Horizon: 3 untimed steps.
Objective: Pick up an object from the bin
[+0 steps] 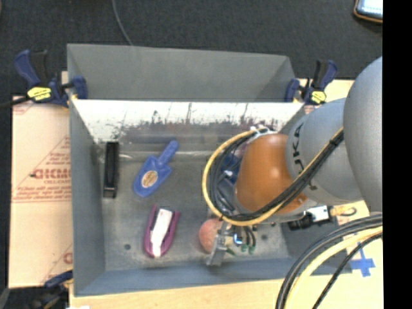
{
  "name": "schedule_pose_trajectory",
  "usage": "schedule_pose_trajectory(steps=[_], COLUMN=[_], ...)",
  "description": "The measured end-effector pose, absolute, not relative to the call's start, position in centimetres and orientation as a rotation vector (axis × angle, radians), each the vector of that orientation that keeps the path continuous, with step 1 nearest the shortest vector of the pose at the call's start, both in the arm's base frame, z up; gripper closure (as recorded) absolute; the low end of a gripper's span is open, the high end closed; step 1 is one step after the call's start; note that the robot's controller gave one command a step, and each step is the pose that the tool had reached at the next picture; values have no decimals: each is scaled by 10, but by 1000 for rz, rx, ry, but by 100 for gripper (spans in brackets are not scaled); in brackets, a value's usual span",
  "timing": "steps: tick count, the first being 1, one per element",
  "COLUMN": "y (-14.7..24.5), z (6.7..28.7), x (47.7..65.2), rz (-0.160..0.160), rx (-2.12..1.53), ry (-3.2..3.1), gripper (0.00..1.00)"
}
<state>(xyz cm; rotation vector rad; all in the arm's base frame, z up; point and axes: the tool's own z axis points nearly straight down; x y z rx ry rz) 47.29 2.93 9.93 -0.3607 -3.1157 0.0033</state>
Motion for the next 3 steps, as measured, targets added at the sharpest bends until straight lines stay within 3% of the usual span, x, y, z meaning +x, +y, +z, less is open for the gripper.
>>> schedule_pose_trajectory(steps=[1, 2, 3], y=[13, 16, 16], z=[71, 71, 71], x=[477, 474, 474], rz=[4, 2, 2], rx=[-186, -473, -472], ry=[-3159, -3114, -3114], gripper=[0, 100, 100])
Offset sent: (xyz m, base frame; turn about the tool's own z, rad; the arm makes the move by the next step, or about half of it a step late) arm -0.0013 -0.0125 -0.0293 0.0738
